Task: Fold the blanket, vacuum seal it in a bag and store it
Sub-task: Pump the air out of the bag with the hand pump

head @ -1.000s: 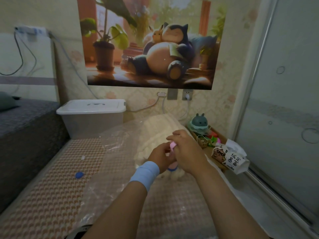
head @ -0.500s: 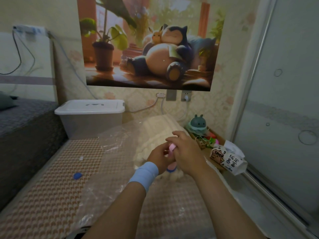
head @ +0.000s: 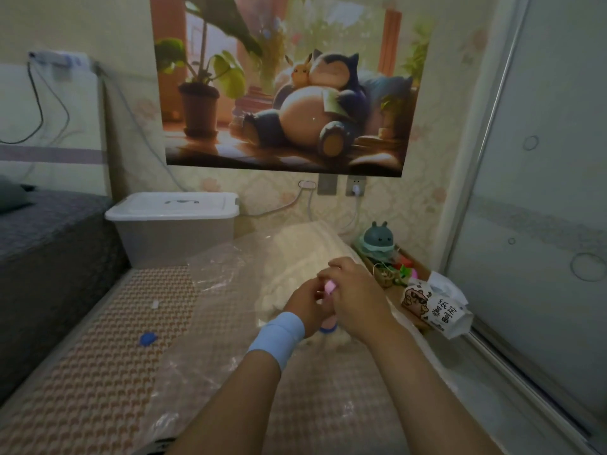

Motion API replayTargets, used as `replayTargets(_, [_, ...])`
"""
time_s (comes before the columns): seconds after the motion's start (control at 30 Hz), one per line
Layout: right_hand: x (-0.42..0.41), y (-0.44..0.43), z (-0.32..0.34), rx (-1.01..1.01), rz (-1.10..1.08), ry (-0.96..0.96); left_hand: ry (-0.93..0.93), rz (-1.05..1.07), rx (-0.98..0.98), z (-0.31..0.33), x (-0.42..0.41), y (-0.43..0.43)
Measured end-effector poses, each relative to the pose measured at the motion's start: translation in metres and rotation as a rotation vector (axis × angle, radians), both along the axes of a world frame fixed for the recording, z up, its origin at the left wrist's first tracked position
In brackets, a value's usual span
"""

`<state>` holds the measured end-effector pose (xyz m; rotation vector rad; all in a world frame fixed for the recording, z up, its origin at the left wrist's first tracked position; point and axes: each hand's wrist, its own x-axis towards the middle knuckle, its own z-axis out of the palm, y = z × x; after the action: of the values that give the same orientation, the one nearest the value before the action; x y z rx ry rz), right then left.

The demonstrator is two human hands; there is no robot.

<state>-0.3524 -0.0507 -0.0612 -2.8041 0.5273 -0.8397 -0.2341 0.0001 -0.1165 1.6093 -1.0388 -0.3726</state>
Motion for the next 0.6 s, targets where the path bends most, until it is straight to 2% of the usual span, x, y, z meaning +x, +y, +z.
replayTargets(0.07, [-0.001, 0.003, 0.015, 0.005, 0.053, -0.101, 0.016, -0.021, -0.011, 0.001, 0.003, 0.002])
replayTargets(0.2, [-0.014, 0.018, 0.062, -0.245, 0.111, -0.675, 0.034, -0.049, -0.050, -0.002, 0.008, -0.002])
replayTargets(0.27, [-0.017, 0.023, 0.071, -0.320, 0.090, -0.831, 0.013, -0.047, -0.034, -0.003, 0.007, -0.005])
replayTargets(0.33, [-0.012, 0.017, 0.055, -0.306, 0.047, -0.777, -0.003, -0.049, -0.014, -0.004, 0.004, -0.006])
replayTargets(0.37, [-0.008, 0.014, 0.042, -0.260, 0.019, -0.669, 0.004, -0.048, -0.010, -0.002, 0.002, -0.006])
replayTargets(0.47, [0.007, 0.003, 0.002, -0.061, -0.028, -0.132, 0.042, -0.017, 0.005, -0.002, 0.004, 0.000])
replayTargets(0.5, [0.010, 0.003, -0.003, -0.041, -0.029, -0.012, 0.039, -0.006, 0.017, -0.002, 0.005, 0.002])
replayTargets(0.53, [0.010, 0.003, -0.001, -0.042, -0.015, 0.012, 0.030, -0.008, 0.019, -0.001, 0.007, 0.004])
replayTargets(0.6, [0.004, 0.007, 0.018, -0.064, 0.046, -0.137, 0.051, -0.037, -0.016, 0.000, 0.008, 0.006])
